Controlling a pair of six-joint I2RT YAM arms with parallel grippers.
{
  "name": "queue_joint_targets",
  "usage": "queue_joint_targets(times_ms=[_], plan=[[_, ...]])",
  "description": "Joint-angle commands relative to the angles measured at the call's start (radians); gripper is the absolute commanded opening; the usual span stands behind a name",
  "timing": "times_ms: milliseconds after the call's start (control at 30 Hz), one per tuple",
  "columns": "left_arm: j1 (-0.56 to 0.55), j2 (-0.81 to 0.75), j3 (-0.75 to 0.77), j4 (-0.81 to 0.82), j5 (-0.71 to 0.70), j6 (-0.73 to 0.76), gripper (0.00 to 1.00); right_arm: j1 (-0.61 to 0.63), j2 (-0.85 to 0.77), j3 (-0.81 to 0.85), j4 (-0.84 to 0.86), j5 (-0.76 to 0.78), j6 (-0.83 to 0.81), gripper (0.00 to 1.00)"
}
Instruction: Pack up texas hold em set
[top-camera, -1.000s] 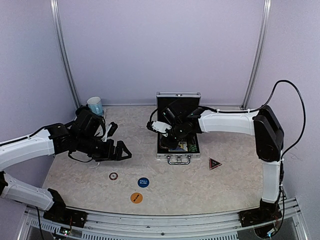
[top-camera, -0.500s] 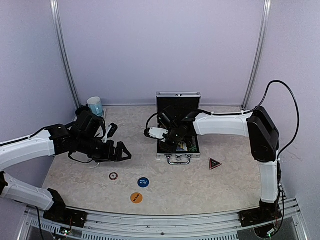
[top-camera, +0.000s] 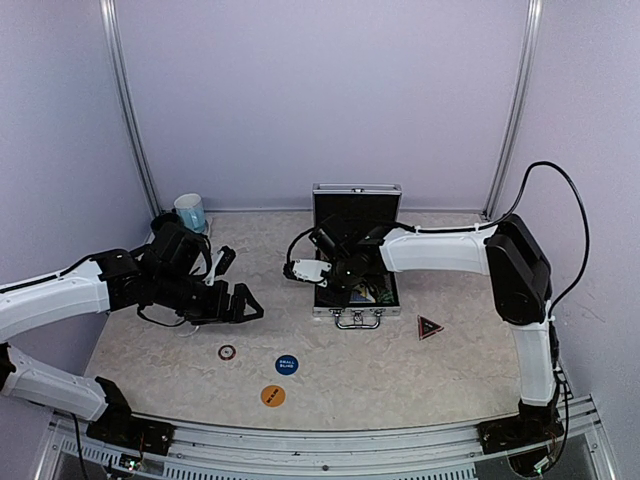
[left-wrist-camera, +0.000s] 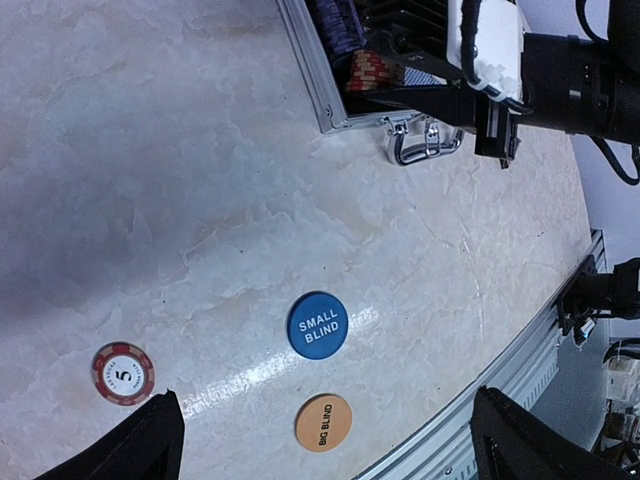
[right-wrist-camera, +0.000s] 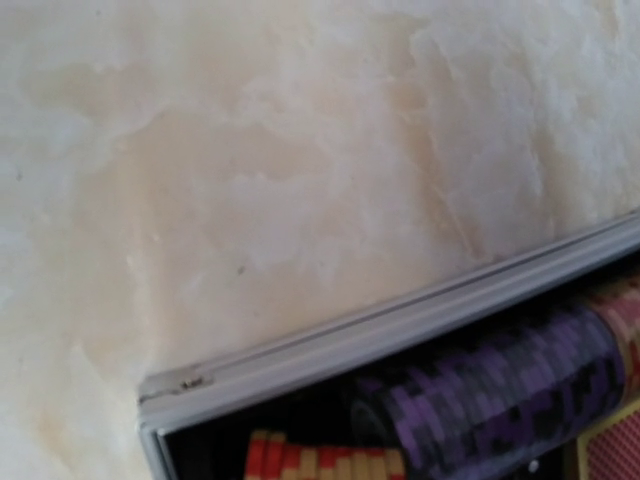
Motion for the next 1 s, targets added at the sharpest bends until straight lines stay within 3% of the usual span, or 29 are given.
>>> queue_joint_targets(times_ms=[0,167,267,967], plan=[[-0.002,-0.001,-0.006,0.019,0.007,0.000,0.99,0.024,0.030,0.038,-0.016,-0.012,-0.007,0.09],[-0.002,-0.001,-0.006,0.019,0.007,0.002,0.99,0.025,0.033,0.040,-0.016,0.027,-0.008,0.33],[-0.002,0.004,-0.004,0.022,0.007,0.002,0.99,0.025,0.033,0.040,-0.017,0.047,-0.013,0.39],[-0.002,0.020,-0.005,0.011,-0.028,-0.002,0.99,0.019,0.017,0.033,0.007,0.177,-0.025,0.42]])
